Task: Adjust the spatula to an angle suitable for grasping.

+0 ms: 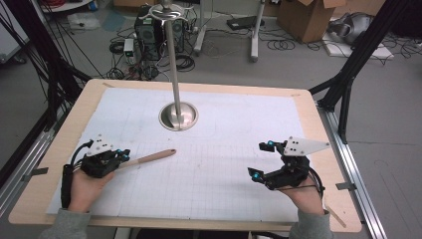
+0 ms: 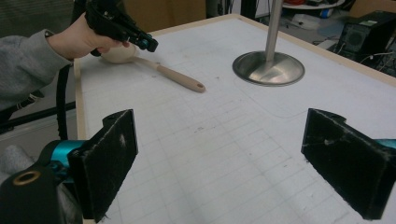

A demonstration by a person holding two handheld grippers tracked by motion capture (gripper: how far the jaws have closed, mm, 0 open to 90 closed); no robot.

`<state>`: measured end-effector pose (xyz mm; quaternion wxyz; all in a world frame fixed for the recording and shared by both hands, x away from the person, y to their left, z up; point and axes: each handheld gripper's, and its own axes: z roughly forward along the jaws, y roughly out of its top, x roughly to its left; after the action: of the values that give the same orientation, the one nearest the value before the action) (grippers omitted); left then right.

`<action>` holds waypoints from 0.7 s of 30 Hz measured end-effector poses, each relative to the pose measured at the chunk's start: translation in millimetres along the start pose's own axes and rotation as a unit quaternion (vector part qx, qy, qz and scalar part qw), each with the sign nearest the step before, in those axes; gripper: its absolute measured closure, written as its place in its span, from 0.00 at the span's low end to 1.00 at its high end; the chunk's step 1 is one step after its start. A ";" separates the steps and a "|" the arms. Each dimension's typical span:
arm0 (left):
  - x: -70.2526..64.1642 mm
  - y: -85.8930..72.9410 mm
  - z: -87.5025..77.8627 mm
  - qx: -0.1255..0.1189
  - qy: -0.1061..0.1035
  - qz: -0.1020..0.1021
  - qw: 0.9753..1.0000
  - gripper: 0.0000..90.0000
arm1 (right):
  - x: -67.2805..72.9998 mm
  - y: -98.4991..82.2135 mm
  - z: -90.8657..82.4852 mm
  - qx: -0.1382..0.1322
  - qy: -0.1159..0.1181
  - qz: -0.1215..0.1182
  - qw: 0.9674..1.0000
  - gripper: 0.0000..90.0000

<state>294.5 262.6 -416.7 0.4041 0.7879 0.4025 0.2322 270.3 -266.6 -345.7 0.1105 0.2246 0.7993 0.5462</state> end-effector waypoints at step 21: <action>18.6 -12.7 -4.3 0.040 0.015 -0.013 0.999 1.00 | -0.7 1.2 4.2 0.004 0.006 0.001 1.000 0.11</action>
<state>296.4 284.2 -424.0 0.3694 0.7946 0.4273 0.2226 273.0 -263.2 -346.2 0.1043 0.2221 0.8020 0.5446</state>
